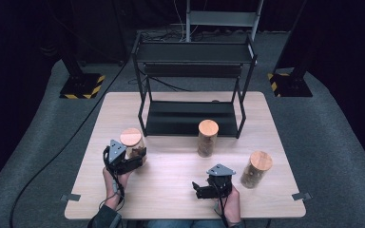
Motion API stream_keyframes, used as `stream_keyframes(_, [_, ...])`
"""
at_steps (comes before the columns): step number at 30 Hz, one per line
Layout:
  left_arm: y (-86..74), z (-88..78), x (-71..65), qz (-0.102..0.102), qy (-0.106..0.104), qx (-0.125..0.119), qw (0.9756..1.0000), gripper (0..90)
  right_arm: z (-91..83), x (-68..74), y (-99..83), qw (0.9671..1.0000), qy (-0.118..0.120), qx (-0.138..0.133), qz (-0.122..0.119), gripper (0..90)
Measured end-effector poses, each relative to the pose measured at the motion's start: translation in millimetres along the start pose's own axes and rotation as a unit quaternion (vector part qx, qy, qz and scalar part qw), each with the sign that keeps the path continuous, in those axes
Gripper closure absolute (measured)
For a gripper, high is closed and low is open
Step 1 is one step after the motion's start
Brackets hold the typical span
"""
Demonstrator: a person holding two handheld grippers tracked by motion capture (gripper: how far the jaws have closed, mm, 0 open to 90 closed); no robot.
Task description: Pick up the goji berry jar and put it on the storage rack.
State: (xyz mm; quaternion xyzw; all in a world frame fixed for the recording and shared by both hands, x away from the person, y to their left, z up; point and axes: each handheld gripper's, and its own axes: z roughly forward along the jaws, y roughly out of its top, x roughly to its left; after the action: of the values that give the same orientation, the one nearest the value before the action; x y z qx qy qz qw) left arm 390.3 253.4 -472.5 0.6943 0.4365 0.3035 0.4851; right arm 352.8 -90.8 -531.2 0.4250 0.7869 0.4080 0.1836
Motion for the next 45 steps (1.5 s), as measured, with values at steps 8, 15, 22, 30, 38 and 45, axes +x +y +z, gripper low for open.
stream_keyframes(8, [5.2, 3.7, -2.2, 0.004, -0.004, -0.003, 1.0, 24.5, 0.2, 0.0, 0.1, 1.0, 0.0, 0.001, 0.0, 0.6])
stream_keyframes(15, [7.6, 5.9, -3.0, 0.005, -0.006, -0.004, 1.0, 24.5, 0.0, 0.0, 0.0, 1.0, -0.001, 0.0, 0.0, 0.6])
stream_keyframes(22, [8.5, 8.7, -3.6, 0.006, -0.009, -0.001, 0.9999, 24.5, -0.1, -0.4, -0.1, 1.0, 0.0, -0.001, 0.001, 0.7])
stream_keyframes(30, [12.1, 12.6, -2.0, 0.008, -0.011, 0.001, 0.9999, 24.5, -0.3, -0.7, -0.2, 1.0, 0.0, -0.002, 0.002, 0.7])
stream_keyframes(38, [16.1, 17.2, -1.5, 0.006, -0.012, 0.0, 0.9999, 24.5, -0.2, -0.5, -0.1, 1.0, 0.0, -0.001, 0.001, 0.7])
stream_keyframes(45, [17.5, 22.7, -1.9, 0.008, -0.009, 0.003, 0.9999, 24.5, -0.1, -0.7, -0.1, 1.0, 0.0, -0.001, 0.002, 0.7])
